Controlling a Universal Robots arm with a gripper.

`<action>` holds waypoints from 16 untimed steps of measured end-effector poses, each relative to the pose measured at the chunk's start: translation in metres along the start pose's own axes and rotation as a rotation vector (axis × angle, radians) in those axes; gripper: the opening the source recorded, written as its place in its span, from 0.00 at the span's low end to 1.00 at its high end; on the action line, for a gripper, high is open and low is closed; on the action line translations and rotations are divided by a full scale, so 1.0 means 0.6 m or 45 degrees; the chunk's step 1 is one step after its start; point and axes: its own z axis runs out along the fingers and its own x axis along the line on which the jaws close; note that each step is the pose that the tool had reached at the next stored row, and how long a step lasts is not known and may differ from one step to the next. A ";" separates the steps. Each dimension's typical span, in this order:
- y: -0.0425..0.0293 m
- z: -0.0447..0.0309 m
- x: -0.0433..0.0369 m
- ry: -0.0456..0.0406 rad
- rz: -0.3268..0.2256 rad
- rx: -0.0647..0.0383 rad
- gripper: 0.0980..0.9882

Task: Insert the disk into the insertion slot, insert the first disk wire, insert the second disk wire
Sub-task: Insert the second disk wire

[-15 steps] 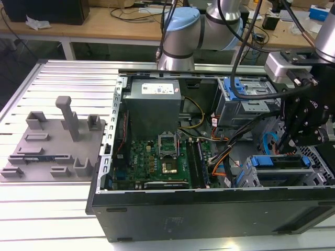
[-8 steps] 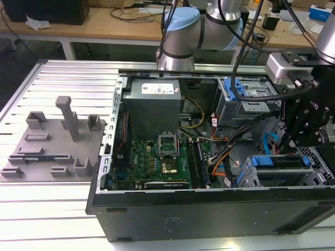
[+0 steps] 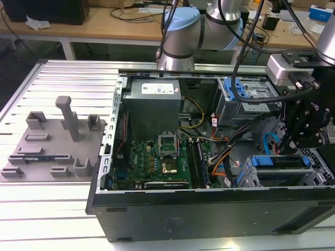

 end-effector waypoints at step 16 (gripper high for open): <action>-0.003 0.004 0.003 0.000 0.000 0.000 0.07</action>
